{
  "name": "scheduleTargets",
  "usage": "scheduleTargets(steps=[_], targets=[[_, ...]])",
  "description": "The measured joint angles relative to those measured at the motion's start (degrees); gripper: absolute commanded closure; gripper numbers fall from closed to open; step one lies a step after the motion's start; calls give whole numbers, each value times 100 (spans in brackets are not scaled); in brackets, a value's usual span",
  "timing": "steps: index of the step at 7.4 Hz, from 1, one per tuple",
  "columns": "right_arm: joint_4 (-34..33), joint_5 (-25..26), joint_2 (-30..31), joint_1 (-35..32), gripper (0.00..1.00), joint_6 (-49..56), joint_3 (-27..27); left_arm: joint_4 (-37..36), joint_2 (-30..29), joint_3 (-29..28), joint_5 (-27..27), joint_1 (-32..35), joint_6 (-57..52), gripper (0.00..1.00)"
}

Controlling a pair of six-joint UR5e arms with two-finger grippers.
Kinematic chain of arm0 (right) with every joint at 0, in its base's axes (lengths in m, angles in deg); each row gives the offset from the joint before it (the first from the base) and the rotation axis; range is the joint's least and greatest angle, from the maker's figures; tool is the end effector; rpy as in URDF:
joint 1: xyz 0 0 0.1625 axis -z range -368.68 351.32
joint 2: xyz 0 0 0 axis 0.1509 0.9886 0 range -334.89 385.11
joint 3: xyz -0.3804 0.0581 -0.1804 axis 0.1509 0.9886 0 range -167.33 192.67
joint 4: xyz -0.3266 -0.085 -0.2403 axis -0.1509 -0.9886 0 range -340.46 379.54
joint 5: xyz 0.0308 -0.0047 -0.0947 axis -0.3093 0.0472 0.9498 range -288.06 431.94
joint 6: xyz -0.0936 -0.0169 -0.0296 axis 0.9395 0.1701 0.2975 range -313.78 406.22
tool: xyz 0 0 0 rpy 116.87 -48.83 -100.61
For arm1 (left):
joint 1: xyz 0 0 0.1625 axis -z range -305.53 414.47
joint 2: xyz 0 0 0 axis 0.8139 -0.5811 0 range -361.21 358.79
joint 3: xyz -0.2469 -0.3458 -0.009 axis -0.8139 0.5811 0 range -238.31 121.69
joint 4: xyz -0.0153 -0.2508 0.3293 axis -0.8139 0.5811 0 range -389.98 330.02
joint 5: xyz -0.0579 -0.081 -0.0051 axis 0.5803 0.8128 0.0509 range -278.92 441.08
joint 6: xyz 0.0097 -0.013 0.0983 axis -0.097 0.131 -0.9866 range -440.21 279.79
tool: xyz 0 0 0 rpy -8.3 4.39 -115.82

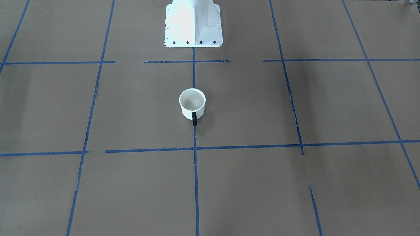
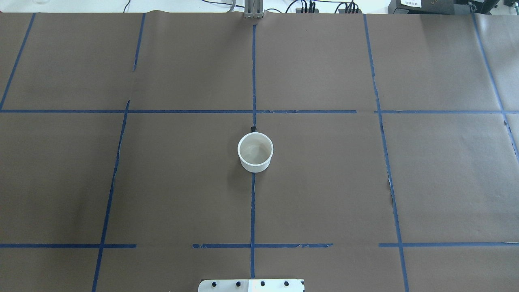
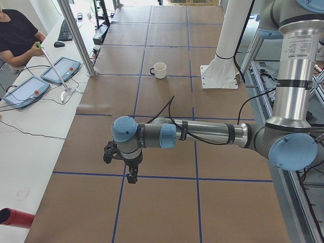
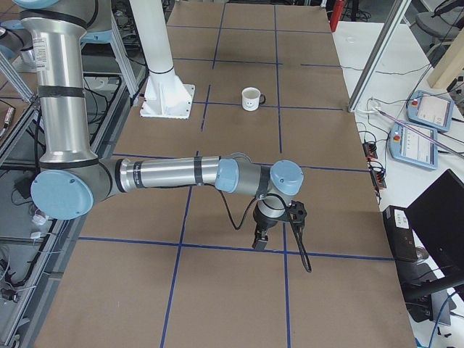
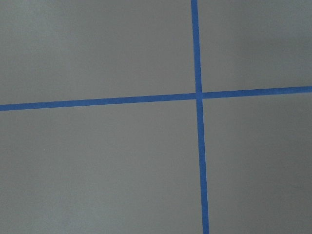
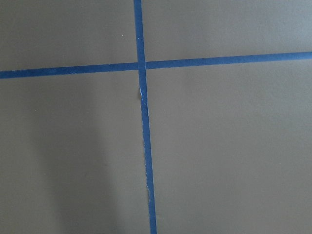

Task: Flip mug

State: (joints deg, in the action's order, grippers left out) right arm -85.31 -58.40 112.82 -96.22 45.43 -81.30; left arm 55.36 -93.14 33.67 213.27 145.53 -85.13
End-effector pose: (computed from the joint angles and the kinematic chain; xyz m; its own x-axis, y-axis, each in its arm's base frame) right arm 0.0475 -0.4966 0.6344 0.7661 0.0775 0.6380 0.0319 0.9869 -0.1581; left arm -0.0756 -0.5029 0.6356 0.7394 0.0635 -0.6702 -0.0452 0.9980 0.0447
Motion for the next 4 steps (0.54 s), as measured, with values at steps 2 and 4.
scheduleTargets(steps=[2,4], targets=[[0,0,0,0,0,0,1,0,11,58,0,0,0,0],[0,0,0,0,0,0,1,0,5,77,0,0,0,0]])
